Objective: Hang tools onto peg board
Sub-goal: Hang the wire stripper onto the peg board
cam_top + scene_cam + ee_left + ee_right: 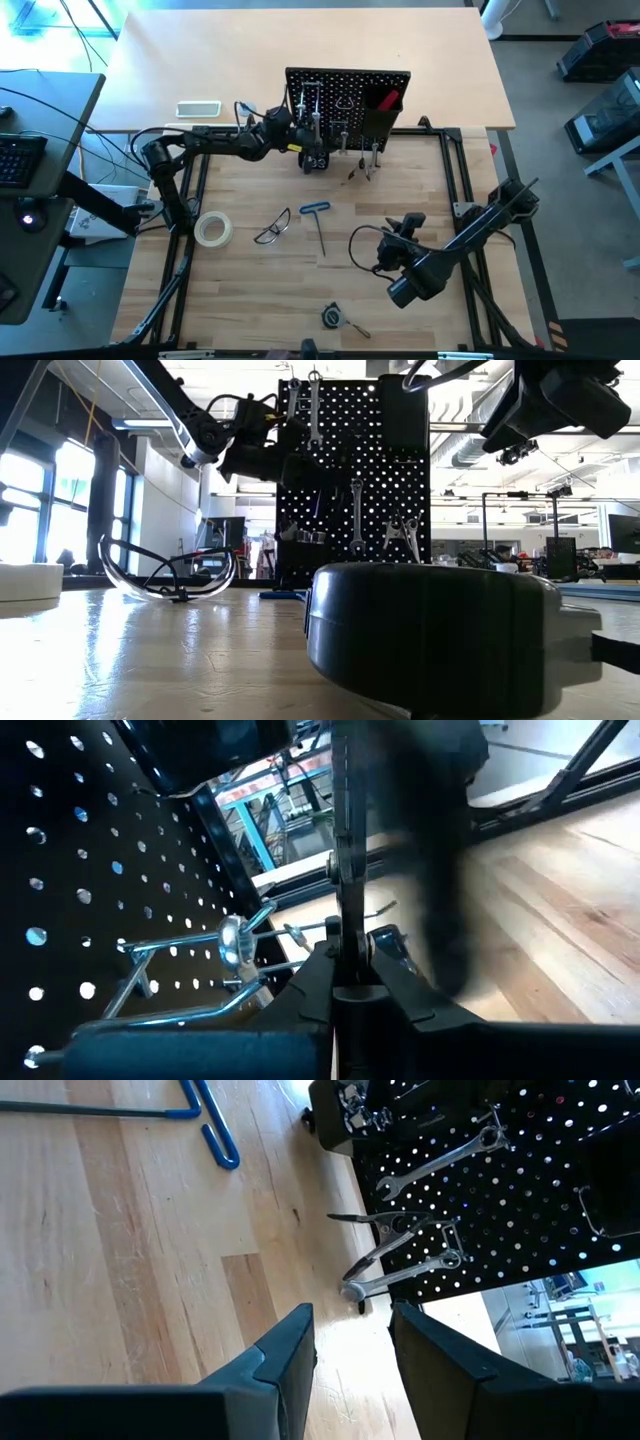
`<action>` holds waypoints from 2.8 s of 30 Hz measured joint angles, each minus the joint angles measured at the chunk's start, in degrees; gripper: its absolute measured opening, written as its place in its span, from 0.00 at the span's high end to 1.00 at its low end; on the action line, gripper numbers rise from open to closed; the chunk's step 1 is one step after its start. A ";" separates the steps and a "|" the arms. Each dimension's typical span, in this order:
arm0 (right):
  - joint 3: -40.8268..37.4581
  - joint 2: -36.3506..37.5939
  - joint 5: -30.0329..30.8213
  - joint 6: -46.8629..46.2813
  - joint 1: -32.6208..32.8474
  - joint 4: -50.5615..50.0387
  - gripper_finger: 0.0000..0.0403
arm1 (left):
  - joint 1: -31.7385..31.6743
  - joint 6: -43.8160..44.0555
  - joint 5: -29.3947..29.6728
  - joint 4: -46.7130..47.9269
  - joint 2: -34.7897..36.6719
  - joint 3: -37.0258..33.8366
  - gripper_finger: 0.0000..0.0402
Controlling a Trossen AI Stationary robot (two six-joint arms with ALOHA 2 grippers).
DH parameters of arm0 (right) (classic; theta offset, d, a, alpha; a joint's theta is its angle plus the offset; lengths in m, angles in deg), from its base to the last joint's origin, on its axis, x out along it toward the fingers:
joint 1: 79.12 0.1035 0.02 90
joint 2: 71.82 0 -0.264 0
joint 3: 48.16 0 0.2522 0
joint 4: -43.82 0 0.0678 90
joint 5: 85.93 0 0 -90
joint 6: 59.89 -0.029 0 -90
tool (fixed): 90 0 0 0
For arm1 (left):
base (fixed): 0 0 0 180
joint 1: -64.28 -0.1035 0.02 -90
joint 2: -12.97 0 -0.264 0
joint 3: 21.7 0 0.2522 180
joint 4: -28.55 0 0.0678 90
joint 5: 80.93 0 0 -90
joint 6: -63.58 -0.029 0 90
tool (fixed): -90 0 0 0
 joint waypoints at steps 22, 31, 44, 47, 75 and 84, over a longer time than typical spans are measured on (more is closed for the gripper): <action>-3.13 -0.02 -0.48 -2.53 0.00 0.50 0.68 | 0.92 -3.02 -0.65 7.64 4.44 0.04 0.95; -3.13 -0.02 0.76 -2.54 0.00 0.52 0.68 | 0.92 -3.13 -0.37 5.56 4.35 0.03 0.95; -3.10 -0.02 0.89 -1.92 -0.76 0.51 0.68 | 0.63 -2.74 -2.56 7.77 4.31 0.02 0.95; -3.10 -0.02 0.61 -1.97 -0.70 0.46 0.68 | -0.11 -2.71 -6.66 8.08 4.31 0.02 0.95; -3.08 0.00 1.65 1.08 -0.81 -0.16 0.68 | -3.65 0.03 -17.30 8.06 4.29 0.00 0.96; -3.08 0.00 3.07 1.53 -0.85 -0.17 0.68 | -4.39 0.88 -18.31 4.69 4.55 0.00 0.96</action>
